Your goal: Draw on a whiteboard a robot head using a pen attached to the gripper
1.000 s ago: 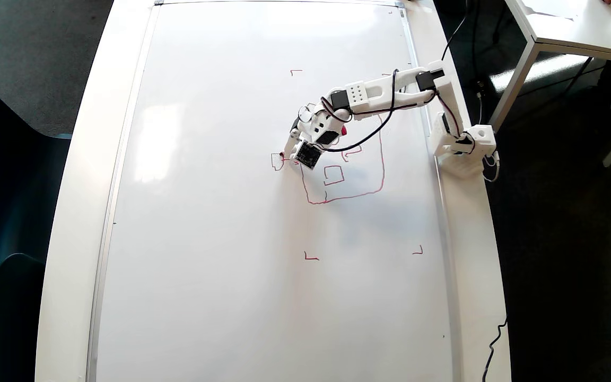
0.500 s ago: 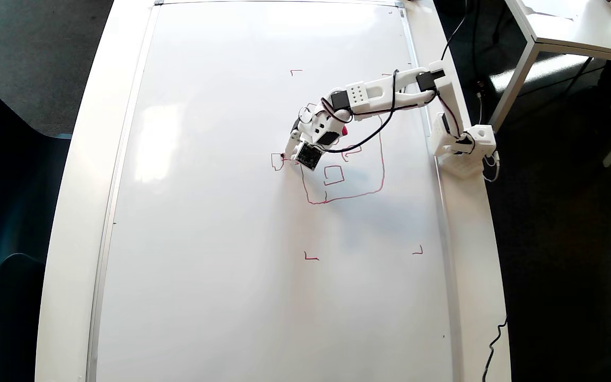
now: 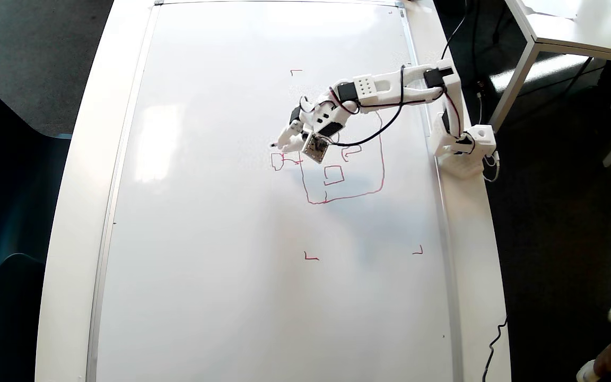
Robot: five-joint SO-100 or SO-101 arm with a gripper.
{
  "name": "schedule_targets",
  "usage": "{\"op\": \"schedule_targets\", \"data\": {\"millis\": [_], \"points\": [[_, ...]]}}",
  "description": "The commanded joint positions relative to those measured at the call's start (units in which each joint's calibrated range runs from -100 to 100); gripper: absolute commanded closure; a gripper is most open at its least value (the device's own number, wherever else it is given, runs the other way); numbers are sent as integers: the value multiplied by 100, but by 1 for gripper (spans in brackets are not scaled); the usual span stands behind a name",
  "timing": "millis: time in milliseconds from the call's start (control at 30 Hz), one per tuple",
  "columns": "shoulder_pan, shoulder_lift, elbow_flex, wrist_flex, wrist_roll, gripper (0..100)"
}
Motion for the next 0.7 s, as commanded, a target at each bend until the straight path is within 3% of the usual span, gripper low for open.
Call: {"op": "schedule_targets", "data": {"millis": [0, 233, 667], "points": [[163, -865, -89, -369, 366, 99], [185, -1561, 692, -230, 516, 99], [-73, -4387, 4296, -178, 506, 99]]}}
